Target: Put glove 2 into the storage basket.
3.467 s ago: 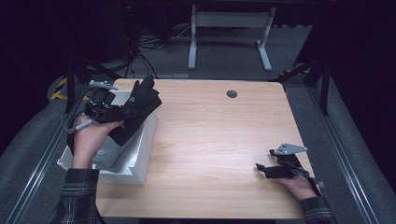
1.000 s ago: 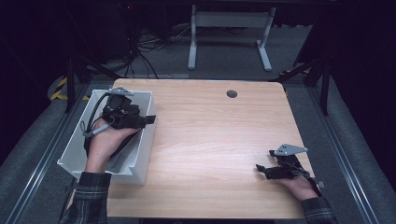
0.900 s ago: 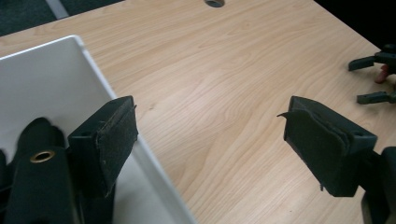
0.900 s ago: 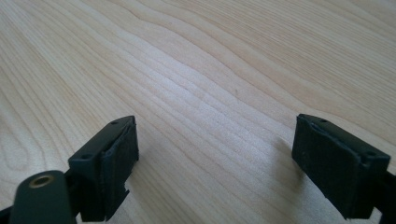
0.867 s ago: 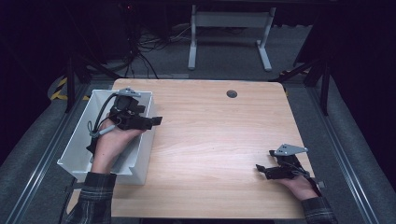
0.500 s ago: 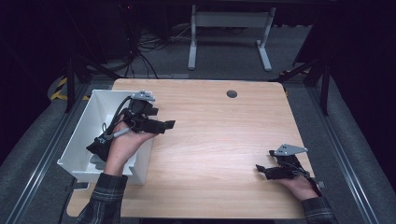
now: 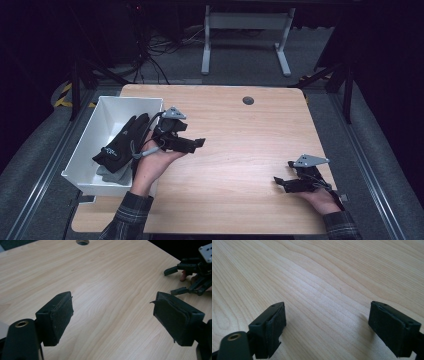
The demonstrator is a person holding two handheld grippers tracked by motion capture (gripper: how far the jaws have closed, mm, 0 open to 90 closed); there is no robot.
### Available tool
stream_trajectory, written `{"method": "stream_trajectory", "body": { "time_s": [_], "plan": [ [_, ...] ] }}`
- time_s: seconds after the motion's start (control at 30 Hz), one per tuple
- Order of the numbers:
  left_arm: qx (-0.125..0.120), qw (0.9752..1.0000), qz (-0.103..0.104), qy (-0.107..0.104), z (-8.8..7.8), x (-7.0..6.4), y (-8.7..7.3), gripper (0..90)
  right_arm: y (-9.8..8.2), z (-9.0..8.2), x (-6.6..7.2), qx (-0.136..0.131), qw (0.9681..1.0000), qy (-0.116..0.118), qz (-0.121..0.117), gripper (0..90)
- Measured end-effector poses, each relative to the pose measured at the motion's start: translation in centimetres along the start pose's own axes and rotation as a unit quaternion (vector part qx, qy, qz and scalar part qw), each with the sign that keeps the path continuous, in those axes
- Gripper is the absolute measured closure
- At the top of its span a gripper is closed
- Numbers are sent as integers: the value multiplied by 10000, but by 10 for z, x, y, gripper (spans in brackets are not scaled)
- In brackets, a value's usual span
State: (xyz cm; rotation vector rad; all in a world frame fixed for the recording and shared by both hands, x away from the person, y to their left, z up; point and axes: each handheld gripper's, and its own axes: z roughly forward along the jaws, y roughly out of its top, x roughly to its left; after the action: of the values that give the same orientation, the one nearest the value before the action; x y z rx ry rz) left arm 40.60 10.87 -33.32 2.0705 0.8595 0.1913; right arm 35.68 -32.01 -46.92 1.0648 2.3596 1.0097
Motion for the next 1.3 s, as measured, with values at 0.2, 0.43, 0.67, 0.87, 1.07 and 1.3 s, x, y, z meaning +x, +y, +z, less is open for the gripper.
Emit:
{"method": "stream_trajectory", "body": {
  "time_s": [0.2, 0.43, 0.67, 0.87, 1.07, 1.3],
  "plan": [
    [70, 9999, 134, -25, 21, -10, -8, 169, 0, 0, 0, -1, 10000, 23, 3, 149],
    [19, 9996, 269, -77, 36, -19, -18, 169, 0, 0, 0, -2, 10000, 43, -13, 144],
    [91, 9990, 417, -93, 50, -26, -30, 167, 0, 0, 0, -6, 10000, 30, -20, 143],
    [-38, 9987, 488, -164, 63, -31, -44, 167, 0, 0, 0, -1, 10000, 13, -16, 138],
    [114, 9979, 605, -194, 76, -34, -55, 163, 0, 1, 0, 7, 10000, 2, -5, 133],
    [472, 9958, 725, -285, 96, -39, -67, 151, 0, 1, 0, 10, 10000, -17, 15, 129]
  ]
}}
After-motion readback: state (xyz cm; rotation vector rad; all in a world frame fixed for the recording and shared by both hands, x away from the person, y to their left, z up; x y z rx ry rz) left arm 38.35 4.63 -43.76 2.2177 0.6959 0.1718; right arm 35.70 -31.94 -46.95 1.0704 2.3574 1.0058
